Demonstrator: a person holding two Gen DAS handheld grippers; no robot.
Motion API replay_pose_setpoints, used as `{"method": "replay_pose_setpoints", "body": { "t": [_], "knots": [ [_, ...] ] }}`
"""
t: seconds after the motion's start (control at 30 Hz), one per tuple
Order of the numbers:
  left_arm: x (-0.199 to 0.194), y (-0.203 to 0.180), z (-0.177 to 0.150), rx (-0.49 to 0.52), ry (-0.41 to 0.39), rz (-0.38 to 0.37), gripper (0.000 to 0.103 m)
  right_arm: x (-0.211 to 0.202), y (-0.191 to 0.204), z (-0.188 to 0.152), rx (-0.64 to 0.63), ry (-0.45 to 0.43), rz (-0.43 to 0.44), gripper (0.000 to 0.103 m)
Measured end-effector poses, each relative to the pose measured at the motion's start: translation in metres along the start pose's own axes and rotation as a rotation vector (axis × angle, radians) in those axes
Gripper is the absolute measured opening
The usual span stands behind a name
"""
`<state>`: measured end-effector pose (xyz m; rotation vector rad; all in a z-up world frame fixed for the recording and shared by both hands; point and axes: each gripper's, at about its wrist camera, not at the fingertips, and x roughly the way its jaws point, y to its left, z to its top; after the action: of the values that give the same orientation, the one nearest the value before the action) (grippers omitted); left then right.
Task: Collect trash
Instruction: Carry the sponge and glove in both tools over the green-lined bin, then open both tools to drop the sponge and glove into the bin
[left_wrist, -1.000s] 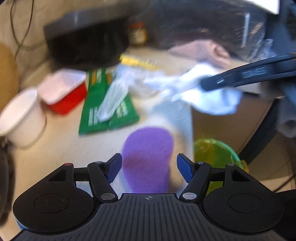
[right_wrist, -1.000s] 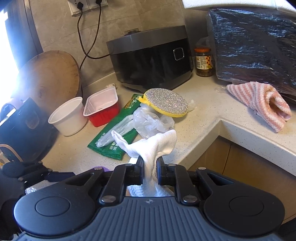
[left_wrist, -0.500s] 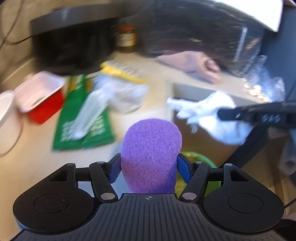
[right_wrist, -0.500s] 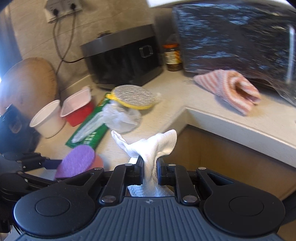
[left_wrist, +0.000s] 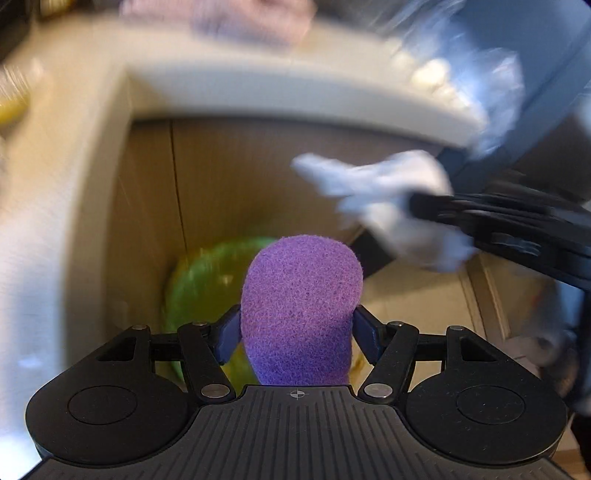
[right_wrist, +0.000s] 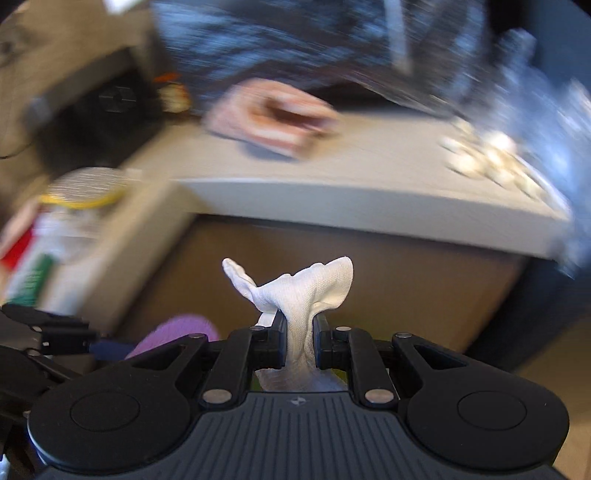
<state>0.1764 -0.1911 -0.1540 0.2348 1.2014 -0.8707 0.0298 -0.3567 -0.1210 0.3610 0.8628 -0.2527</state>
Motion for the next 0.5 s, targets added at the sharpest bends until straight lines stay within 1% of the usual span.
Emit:
{"method": "replay_pose_setpoints", "body": {
  "t": [0.07, 0.1, 0.13, 0.2, 0.23, 0.27, 0.3, 0.33, 0.37, 0.4, 0.5],
  "knots": [
    [0.006, 0.003, 0.001, -0.053, -0.018, -0.010, 0.069, 0.002, -0.016, -0.009, 0.040, 0.017, -0.025, 0.013],
    [0.008, 0.003, 0.001, -0.060, -0.020, -0.007, 0.069, 0.005, -0.023, -0.014, 0.056, 0.031, -0.038, 0.013],
    [0.011, 0.001, 0.000, -0.042, -0.014, 0.016, 0.068, 0.008, -0.029, -0.019, 0.070, 0.049, -0.046, 0.013],
    [0.017, -0.007, -0.002, 0.040, 0.011, 0.025, 0.069, 0.017, -0.037, -0.029, 0.103, 0.092, -0.038, 0.013],
    [0.019, -0.018, -0.005, 0.135, 0.018, 0.056, 0.068, 0.020, -0.040, -0.033, 0.122, 0.105, -0.022, 0.013],
    [0.019, -0.032, -0.010, 0.260, 0.007, 0.082, 0.069, 0.021, -0.041, -0.035, 0.142, 0.110, 0.004, 0.014],
    [0.018, -0.044, -0.017, 0.371, -0.007, 0.082, 0.069, 0.021, -0.041, -0.034, 0.161, 0.111, 0.044, 0.014],
    [0.018, -0.053, -0.022, 0.440, -0.012, 0.071, 0.069, 0.021, -0.039, -0.032, 0.171, 0.108, 0.079, 0.014],
    [0.020, -0.060, -0.024, 0.464, -0.008, 0.051, 0.070, 0.019, -0.035, -0.029, 0.167, 0.101, 0.112, 0.014],
    [0.020, -0.062, -0.025, 0.459, -0.006, 0.032, 0.070, 0.017, -0.030, -0.025, 0.152, 0.092, 0.137, 0.014],
    [0.020, -0.062, -0.025, 0.437, -0.038, 0.041, 0.070, 0.010, -0.010, -0.016, 0.087, 0.078, 0.209, 0.015]
  ]
}}
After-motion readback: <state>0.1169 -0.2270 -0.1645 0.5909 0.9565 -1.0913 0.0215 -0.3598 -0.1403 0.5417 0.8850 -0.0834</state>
